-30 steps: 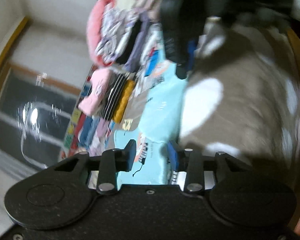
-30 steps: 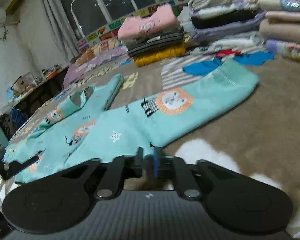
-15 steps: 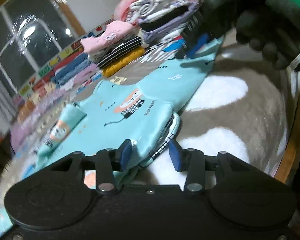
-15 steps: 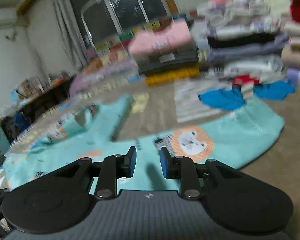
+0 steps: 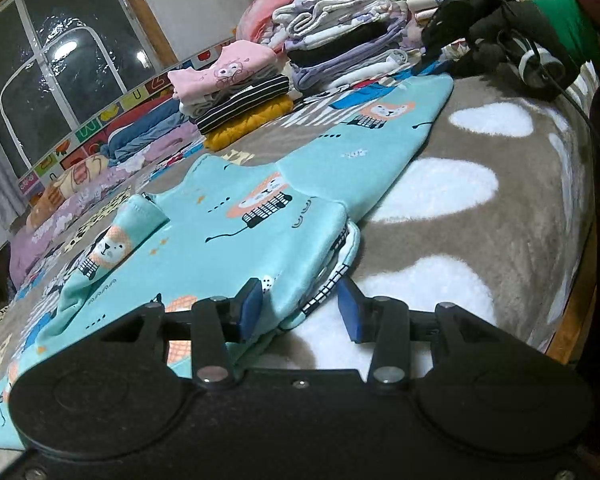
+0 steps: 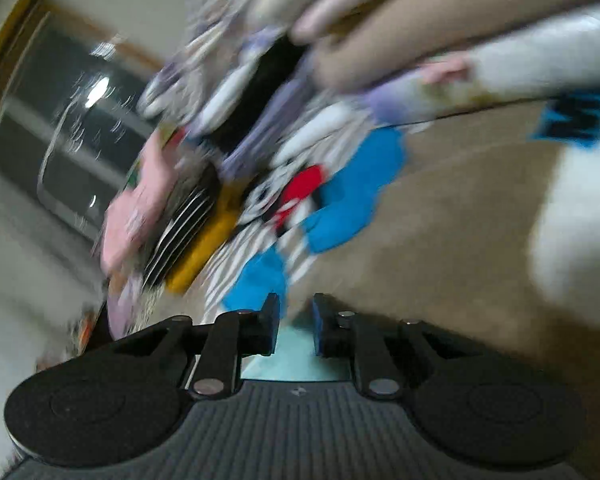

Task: Fold clothes

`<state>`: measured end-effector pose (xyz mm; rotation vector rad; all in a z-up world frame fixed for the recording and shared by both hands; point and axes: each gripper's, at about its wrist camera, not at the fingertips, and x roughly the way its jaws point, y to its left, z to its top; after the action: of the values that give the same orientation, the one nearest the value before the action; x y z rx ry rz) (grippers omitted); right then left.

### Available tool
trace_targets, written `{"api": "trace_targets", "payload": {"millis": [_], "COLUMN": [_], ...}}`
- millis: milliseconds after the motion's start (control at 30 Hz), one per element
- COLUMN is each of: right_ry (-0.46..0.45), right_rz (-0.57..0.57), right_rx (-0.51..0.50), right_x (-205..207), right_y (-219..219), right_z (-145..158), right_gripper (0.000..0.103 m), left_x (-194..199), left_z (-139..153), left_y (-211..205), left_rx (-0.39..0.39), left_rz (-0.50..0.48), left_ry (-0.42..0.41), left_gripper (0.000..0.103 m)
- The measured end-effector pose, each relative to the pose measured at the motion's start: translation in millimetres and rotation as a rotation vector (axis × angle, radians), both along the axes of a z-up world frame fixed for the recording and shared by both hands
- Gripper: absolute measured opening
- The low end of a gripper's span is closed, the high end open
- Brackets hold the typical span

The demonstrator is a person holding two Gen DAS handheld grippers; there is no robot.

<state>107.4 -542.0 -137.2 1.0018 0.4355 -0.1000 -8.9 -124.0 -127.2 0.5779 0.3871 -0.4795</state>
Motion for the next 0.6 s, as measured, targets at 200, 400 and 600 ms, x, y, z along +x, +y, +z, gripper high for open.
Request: {"api": "trace_targets", "payload": {"millis": [200,400,600], "right_ry": [-0.078,0.060,0.008], "right_rz": [0.017,0.090,0.039], "right_rx": [-0.125,-0.235,-0.321], "right_x": [-4.6,11.6,-5.2], "right_y": [21.2,46.9,77.3], "right_z": [27.8,11.2,30.4], "right_gripper": [0.030,0.001,0.038], "left_x": [-1.6,-5.1,-9.7], "left_z": [-0.1,2.1,17.1], "left_y": [-1.3,-0.3,18.9], "left_rx": [0.006,0.016,-0.040], "left_rz": [0.006,0.002,-0.015], "left_ry": [-0.005,-0.004,0.023], "left_gripper": [0.040,0.040,0.047]}}
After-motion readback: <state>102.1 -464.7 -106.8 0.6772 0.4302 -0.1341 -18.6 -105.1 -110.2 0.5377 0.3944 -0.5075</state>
